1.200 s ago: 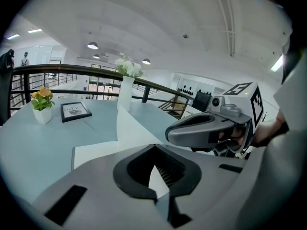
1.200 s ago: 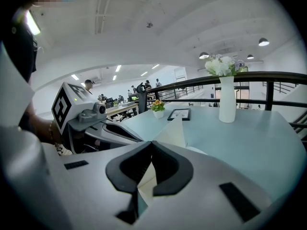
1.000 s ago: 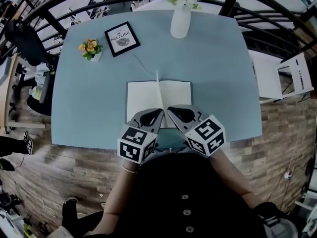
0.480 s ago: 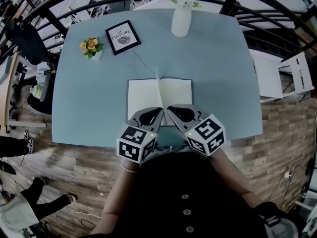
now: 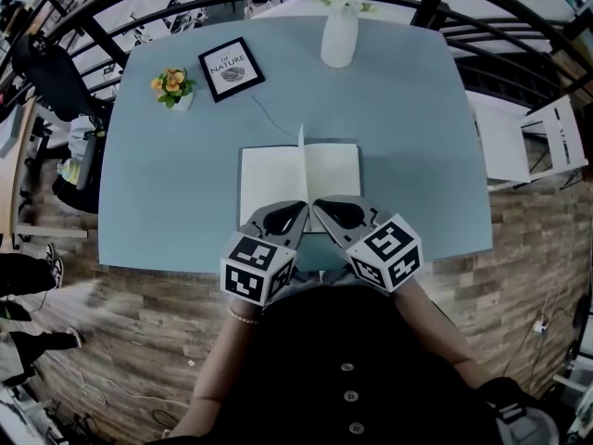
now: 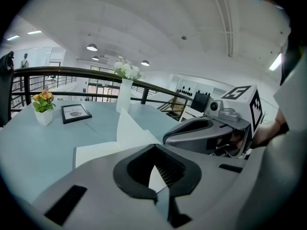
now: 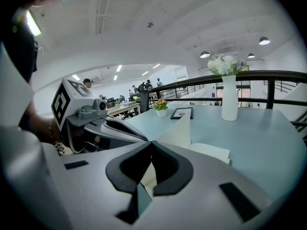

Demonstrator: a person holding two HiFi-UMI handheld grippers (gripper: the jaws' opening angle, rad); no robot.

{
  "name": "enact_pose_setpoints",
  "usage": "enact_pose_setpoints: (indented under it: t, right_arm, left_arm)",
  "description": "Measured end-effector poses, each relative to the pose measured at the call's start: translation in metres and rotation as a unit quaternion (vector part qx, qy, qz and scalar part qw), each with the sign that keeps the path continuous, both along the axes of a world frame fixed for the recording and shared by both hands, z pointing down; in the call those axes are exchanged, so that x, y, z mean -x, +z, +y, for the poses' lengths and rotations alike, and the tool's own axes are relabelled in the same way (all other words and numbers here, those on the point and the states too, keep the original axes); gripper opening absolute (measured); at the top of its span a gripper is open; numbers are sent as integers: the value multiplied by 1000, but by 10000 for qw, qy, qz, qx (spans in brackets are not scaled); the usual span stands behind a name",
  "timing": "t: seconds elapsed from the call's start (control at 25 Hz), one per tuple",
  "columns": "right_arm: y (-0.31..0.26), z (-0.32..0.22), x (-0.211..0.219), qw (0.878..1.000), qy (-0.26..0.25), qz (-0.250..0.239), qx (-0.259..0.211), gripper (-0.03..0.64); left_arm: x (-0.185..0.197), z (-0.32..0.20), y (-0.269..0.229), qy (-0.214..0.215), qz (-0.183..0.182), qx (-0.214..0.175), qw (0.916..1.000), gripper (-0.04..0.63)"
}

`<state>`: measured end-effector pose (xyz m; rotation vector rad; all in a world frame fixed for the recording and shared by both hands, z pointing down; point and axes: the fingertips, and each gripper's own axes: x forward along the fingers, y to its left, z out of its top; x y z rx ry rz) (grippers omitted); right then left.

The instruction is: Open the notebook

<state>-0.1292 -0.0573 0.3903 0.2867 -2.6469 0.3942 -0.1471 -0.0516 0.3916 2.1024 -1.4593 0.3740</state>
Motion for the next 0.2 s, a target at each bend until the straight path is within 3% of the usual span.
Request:
enact_pose_setpoints:
  t: [0.2]
  right_arm:
    - [-2,4,-3,10000,15,1,12,5]
  left_arm:
    - [-3,5,-4,4,27,36,10000,17]
